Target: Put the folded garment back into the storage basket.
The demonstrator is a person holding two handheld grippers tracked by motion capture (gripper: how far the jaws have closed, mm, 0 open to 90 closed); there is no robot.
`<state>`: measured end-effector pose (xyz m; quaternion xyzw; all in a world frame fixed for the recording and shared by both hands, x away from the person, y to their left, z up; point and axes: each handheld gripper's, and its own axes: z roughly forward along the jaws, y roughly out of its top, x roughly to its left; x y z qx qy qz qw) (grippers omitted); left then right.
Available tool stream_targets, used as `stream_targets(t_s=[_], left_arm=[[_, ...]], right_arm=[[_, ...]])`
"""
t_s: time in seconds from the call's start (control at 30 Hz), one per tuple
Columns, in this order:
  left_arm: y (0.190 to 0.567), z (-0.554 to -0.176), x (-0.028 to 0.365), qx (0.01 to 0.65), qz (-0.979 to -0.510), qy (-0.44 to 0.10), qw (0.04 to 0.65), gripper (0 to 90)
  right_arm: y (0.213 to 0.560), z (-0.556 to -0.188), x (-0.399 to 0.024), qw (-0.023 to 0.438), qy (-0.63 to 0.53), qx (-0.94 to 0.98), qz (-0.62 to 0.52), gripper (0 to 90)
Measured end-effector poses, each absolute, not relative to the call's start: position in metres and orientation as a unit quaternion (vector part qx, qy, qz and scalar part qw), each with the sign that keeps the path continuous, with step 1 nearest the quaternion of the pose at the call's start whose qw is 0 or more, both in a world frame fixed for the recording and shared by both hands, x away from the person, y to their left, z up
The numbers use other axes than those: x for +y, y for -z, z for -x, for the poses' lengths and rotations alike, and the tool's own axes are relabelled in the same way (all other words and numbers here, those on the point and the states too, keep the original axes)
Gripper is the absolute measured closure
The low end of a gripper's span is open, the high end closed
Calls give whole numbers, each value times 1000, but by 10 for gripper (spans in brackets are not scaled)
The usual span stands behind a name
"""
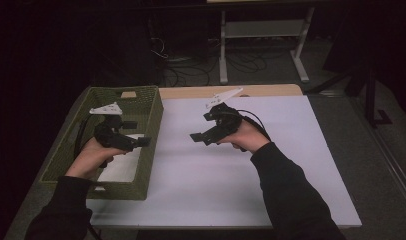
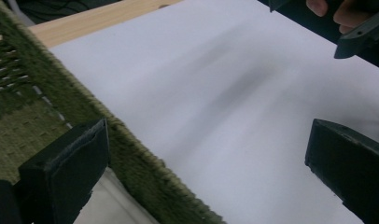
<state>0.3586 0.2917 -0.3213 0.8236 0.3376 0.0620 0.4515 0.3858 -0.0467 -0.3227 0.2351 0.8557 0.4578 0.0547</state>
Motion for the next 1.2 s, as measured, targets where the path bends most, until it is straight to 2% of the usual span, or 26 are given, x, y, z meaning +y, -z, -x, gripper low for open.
stream_targets(t_s=[0.37, 1.2], left_arm=[[325, -349, 271, 318, -834, -46, 449, 0], [333, -339, 256, 299, -839, -37, 453, 0]], right_arm=[[332, -368, -86, 77, -450, 852, -256, 32], [337, -335, -157, 94, -455, 840, -280, 44]])
